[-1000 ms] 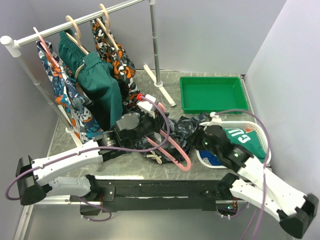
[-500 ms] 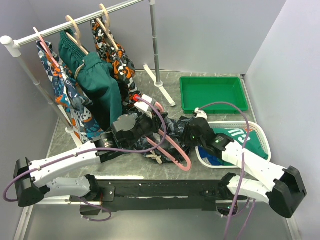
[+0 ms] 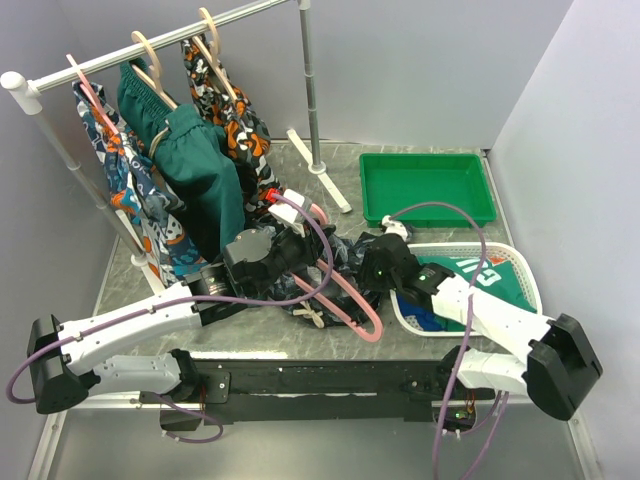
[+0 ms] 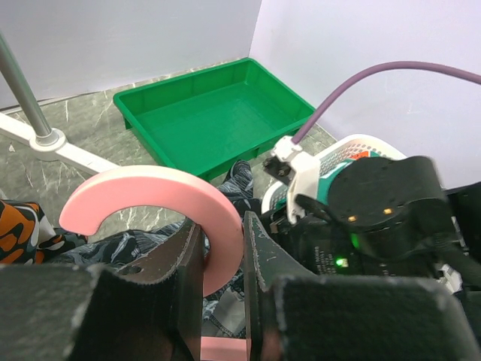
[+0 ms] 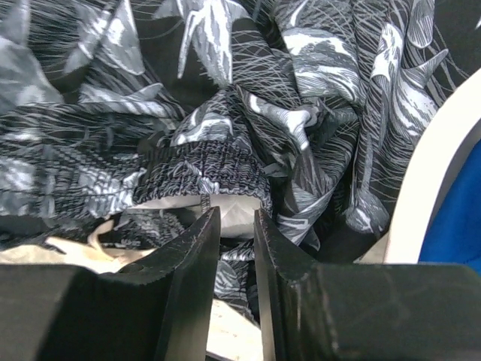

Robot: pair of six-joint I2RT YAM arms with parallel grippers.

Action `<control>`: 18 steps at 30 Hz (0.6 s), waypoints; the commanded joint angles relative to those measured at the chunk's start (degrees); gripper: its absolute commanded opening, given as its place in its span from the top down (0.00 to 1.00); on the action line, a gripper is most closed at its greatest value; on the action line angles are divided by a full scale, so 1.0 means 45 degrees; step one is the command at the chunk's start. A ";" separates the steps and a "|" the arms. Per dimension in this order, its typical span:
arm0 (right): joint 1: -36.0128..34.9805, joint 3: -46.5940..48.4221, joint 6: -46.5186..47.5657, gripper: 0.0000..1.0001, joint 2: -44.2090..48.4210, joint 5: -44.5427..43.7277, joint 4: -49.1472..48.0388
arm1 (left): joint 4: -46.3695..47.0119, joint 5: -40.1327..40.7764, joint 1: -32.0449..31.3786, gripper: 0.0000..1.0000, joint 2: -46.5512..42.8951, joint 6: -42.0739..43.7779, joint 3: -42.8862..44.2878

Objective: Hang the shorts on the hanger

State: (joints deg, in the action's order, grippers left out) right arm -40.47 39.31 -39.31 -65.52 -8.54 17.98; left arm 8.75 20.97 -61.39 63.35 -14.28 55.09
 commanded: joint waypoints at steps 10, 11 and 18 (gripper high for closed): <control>0.0067 -0.0434 -0.0073 0.68 0.0632 -0.0759 -0.0616 | 0.0535 0.0164 -0.0031 0.99 -0.0270 0.0088 0.0375; 0.0086 -0.0454 -0.0054 0.68 0.0846 -0.0779 -0.0519 | 0.0516 0.0144 -0.0031 0.99 -0.0250 0.0108 0.0394; 0.0067 -0.0709 0.0024 0.67 0.0908 -0.0682 -0.0791 | 0.0535 0.0086 -0.0031 0.99 -0.0114 0.0088 0.0453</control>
State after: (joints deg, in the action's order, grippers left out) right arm -40.45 36.69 -39.35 -61.36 -10.72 16.80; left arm 8.69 20.97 -61.39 63.35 -14.28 55.09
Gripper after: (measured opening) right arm 0.327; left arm 0.235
